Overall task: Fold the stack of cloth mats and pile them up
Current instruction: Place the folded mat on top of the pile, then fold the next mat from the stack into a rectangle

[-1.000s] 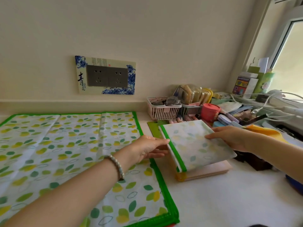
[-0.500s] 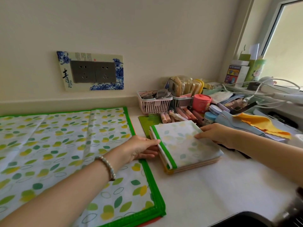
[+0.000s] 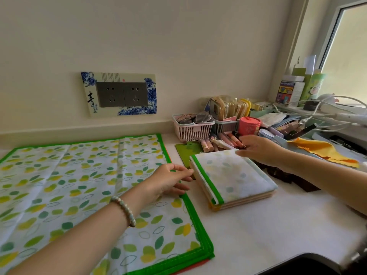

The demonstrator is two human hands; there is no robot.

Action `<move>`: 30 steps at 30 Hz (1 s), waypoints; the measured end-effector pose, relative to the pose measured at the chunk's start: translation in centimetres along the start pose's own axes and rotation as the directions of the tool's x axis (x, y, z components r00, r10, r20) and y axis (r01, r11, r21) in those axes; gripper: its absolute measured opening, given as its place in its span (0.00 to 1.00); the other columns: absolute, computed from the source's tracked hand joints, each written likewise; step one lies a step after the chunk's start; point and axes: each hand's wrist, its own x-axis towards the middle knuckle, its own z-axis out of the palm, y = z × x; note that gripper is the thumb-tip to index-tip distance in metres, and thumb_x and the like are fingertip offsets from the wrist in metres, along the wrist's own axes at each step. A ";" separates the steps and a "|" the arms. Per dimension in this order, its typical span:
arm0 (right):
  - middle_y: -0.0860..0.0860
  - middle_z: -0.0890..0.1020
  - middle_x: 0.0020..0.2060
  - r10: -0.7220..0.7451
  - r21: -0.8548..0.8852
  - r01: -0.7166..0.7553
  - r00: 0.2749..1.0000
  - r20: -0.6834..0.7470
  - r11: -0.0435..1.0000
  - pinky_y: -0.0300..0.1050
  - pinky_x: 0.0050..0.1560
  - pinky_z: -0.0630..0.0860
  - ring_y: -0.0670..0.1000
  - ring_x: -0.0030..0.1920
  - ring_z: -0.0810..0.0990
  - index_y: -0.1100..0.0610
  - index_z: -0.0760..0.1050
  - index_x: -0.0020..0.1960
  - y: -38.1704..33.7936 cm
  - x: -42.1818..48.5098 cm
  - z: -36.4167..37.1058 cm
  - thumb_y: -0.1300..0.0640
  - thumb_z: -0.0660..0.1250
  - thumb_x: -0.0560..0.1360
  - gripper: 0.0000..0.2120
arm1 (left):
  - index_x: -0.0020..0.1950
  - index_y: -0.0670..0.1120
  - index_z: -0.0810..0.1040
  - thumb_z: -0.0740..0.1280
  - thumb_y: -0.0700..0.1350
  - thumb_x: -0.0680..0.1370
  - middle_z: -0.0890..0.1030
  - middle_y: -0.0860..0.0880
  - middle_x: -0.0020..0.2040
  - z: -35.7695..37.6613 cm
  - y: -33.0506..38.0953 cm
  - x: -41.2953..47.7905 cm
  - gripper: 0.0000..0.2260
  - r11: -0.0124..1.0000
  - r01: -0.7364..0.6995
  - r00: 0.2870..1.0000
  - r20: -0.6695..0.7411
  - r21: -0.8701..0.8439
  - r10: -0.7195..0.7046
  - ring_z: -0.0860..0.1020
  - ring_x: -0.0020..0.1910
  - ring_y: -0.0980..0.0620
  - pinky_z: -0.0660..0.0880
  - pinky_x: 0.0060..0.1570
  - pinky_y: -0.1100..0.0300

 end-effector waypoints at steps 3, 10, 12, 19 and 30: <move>0.52 0.73 0.67 -0.129 0.059 0.132 0.990 -0.050 0.990 0.41 0.57 0.70 0.52 0.63 0.74 0.53 0.65 0.71 -2.6 0.0 -0.6 0.45 0.68 0.71 0.31 | 0.55 0.45 0.77 0.71 0.48 0.74 0.84 0.46 0.47 -2.8 0.2 -0.9 0.13 0.998 -0.054 0.997 -0.046 0.014 0.055 0.83 0.40 0.52 0.79 0.35 0.61; 0.48 0.73 0.66 -0.300 0.230 0.280 0.952 0.056 0.932 0.40 0.58 0.71 0.46 0.62 0.73 0.48 0.65 0.70 -10.6 0.1 4.6 0.45 0.68 0.73 0.28 | 0.60 0.57 0.71 0.66 0.59 0.75 0.74 0.62 0.57 -10.9 -2.9 -3.8 0.16 0.771 -0.102 0.956 -0.153 0.628 0.251 0.74 0.58 0.59 0.70 0.52 0.64; 0.47 0.70 0.69 -0.351 0.251 0.315 0.929 0.118 0.915 0.45 0.65 0.69 0.47 0.67 0.70 0.47 0.65 0.70 -12.6 -0.7 7.8 0.44 0.67 0.73 0.28 | 0.67 0.58 0.67 0.62 0.62 0.75 0.69 0.62 0.64 -13.1 -4.7 -5.1 0.21 0.706 -0.060 0.967 -0.133 0.706 0.216 0.69 0.65 0.59 0.66 0.57 0.63; 0.44 0.65 0.71 -0.473 0.245 0.416 0.839 0.269 0.876 0.40 0.68 0.61 0.45 0.70 0.64 0.44 0.64 0.70 -16.8 -5.0 16.6 0.44 0.65 0.74 0.26 | 0.73 0.59 0.62 0.57 0.64 0.76 0.62 0.60 0.73 -19.0 -8.6 -11.5 0.26 0.619 0.008 0.971 -0.154 0.785 0.183 0.61 0.67 0.63 0.59 0.64 0.65; 0.32 0.61 0.70 -0.646 0.218 0.618 0.649 0.401 0.756 0.33 0.69 0.55 0.32 0.69 0.58 0.35 0.63 0.69 -19.6 -13.7 18.3 0.33 0.64 0.69 0.29 | 0.69 0.71 0.57 0.60 0.75 0.65 0.51 0.71 0.72 -21.6 -9.6 -21.4 0.34 0.515 -0.145 0.984 0.071 0.845 0.161 0.48 0.72 0.69 0.46 0.72 0.61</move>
